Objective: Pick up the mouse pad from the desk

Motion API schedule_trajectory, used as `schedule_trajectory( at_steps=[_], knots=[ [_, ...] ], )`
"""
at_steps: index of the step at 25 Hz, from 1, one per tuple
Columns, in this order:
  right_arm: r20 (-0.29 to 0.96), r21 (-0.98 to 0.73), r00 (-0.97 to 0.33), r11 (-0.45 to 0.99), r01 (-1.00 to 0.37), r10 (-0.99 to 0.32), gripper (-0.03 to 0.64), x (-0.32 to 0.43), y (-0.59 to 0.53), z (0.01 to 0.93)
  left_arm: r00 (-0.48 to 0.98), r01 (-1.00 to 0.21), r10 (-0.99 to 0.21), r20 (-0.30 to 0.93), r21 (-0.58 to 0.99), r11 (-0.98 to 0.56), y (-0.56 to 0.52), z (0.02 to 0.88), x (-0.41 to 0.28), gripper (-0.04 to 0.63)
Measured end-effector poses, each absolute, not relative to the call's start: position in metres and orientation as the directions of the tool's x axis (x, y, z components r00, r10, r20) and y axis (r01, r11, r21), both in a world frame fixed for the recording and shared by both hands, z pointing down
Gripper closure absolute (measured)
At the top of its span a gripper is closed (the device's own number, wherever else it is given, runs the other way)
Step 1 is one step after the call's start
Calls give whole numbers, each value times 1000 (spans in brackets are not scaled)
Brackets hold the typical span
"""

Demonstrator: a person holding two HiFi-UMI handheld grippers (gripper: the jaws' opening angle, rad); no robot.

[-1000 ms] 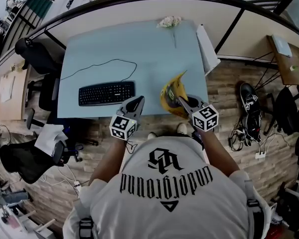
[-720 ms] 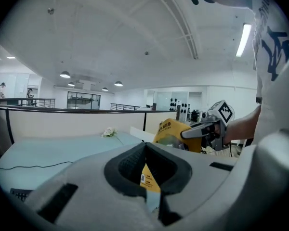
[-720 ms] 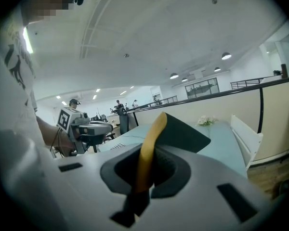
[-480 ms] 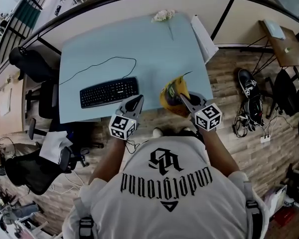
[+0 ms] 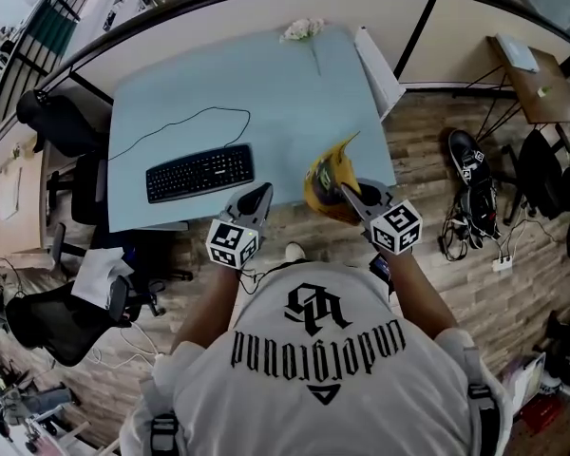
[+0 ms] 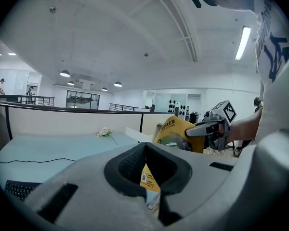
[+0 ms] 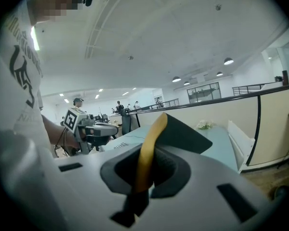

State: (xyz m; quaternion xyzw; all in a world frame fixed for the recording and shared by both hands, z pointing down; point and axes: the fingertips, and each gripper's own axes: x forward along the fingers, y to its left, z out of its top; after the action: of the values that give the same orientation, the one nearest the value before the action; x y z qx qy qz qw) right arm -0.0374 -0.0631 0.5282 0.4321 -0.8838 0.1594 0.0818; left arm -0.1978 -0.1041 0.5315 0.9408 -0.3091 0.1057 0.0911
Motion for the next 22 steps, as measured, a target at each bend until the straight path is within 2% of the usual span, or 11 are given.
schedule_trajectory(
  at_steps=[22],
  knots=[
    [250, -164, -668, 650, -742, -700, 594, 36, 38, 518, 784, -607, -578, 225, 83, -791, 3, 515, -110, 588]
  ],
)
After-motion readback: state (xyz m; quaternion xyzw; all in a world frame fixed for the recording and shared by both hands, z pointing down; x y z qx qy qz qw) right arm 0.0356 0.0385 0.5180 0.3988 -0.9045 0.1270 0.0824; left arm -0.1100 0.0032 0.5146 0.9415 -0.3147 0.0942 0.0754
